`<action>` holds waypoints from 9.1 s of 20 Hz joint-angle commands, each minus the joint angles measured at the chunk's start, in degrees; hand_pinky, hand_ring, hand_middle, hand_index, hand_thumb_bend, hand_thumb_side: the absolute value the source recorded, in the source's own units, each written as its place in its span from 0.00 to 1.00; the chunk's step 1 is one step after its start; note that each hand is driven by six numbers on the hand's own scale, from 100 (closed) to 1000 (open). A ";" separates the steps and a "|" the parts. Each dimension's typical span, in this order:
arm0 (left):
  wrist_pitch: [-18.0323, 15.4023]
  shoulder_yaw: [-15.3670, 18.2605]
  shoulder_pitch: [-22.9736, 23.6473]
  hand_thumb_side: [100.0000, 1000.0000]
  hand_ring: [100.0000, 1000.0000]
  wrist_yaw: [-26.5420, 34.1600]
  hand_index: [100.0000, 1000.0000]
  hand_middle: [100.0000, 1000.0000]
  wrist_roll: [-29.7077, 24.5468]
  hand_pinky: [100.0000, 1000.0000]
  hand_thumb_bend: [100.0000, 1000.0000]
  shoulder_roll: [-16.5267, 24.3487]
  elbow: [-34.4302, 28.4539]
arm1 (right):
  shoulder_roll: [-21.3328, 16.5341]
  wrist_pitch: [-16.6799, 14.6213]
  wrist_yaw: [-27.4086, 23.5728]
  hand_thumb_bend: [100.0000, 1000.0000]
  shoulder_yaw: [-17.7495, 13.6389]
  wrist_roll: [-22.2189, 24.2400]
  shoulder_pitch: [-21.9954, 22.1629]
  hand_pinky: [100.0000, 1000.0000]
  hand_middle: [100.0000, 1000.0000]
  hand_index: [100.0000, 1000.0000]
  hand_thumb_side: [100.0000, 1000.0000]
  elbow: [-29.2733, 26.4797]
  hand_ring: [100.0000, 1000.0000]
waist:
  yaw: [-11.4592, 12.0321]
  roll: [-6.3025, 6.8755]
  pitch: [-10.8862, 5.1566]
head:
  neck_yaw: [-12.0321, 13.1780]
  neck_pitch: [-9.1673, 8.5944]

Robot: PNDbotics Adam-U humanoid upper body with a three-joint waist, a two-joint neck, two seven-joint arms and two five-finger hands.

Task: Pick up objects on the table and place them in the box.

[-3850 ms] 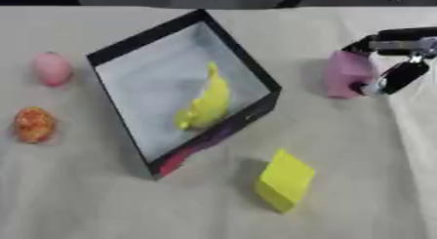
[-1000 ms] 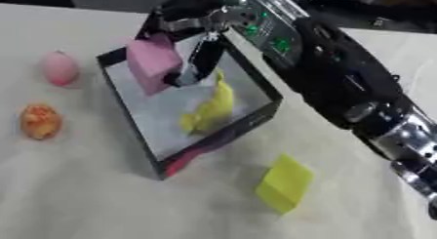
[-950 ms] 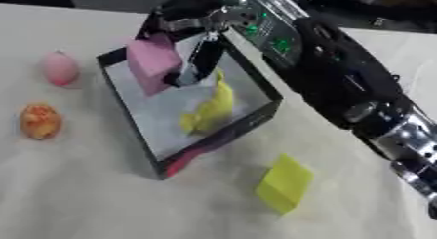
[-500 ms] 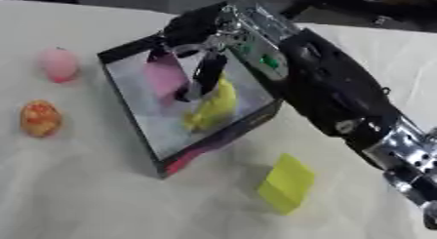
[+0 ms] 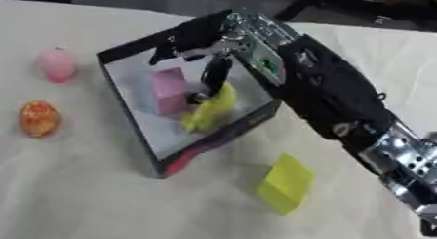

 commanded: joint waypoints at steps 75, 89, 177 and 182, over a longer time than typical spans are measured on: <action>-0.56 2.93 4.63 1.00 0.92 -2.00 0.95 0.96 3.33 0.85 0.19 -2.40 -1.37 | -38.61 8.44 -29.96 0.23 3.24 9.43 31.72 0.91 0.82 0.96 0.32 -54.31 0.85 | -4.13 4.43 -0.66 | 5.39 3.03; -0.24 2.85 4.08 1.00 0.92 -2.10 0.95 0.96 3.20 0.85 0.19 -2.99 -1.45 | -35.63 10.17 -25.67 0.36 3.62 11.40 32.90 0.93 0.84 0.96 0.28 -54.31 0.89 | -3.26 4.17 0.24 | 4.92 2.30; -1.12 3.52 2.91 1.00 0.91 -1.87 0.94 0.96 3.65 0.86 0.15 -0.24 -4.52 | -6.15 12.47 2.48 0.13 -8.04 -15.11 -2.96 0.79 0.42 0.56 0.26 7.84 0.57 | 2.83 0.54 1.74 | -0.37 -2.16; -0.95 3.52 2.80 1.00 0.90 -2.00 0.95 0.96 3.58 0.86 0.15 -0.39 -4.44 | -6.07 11.57 6.09 0.33 -7.71 -14.83 -2.52 0.83 0.66 0.82 0.47 8.29 0.75 | 2.89 0.24 1.83 | -0.26 -2.11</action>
